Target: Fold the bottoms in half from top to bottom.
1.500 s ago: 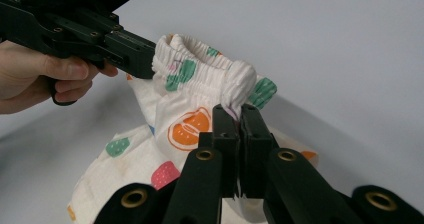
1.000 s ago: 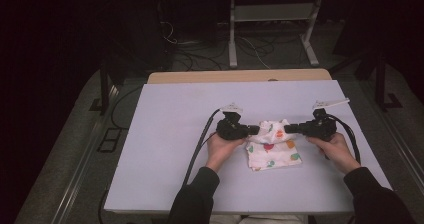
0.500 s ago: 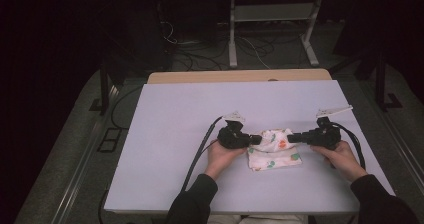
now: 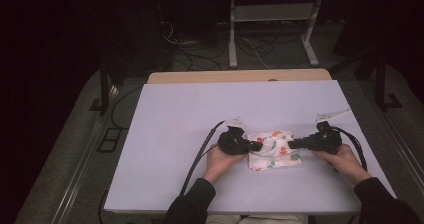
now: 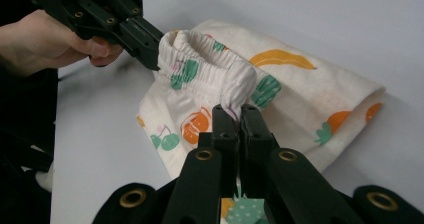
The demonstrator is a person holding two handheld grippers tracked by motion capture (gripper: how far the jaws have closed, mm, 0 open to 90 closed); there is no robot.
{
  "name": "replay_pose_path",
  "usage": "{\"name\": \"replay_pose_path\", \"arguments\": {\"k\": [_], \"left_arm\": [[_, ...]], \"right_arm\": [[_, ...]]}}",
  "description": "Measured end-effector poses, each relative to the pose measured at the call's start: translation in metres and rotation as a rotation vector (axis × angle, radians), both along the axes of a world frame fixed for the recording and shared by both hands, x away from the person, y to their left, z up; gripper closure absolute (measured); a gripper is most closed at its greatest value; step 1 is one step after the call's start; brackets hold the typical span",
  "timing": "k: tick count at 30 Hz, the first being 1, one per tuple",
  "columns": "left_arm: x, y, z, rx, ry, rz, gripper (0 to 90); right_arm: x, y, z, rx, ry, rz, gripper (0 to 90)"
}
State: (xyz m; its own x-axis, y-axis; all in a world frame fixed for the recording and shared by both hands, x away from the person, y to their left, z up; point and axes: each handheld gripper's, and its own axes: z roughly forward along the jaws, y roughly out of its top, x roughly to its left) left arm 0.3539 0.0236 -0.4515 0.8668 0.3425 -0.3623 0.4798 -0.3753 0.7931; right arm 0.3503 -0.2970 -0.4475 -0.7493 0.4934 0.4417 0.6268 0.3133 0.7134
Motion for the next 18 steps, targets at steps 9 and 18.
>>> {"name": "replay_pose_path", "arguments": {"k": [9, 18], "left_arm": [[-0.003, -0.001, -0.003, 0.028, -0.007, -0.040, 86.6], [-0.004, -0.003, -0.004, 0.042, -0.022, -0.057, 86.4]], "right_arm": [[-0.002, 0.000, -0.004, -0.036, 0.048, 0.024, 82.4], [0.005, -0.001, 0.013, 0.030, 0.066, -0.008, 47.0]]}}
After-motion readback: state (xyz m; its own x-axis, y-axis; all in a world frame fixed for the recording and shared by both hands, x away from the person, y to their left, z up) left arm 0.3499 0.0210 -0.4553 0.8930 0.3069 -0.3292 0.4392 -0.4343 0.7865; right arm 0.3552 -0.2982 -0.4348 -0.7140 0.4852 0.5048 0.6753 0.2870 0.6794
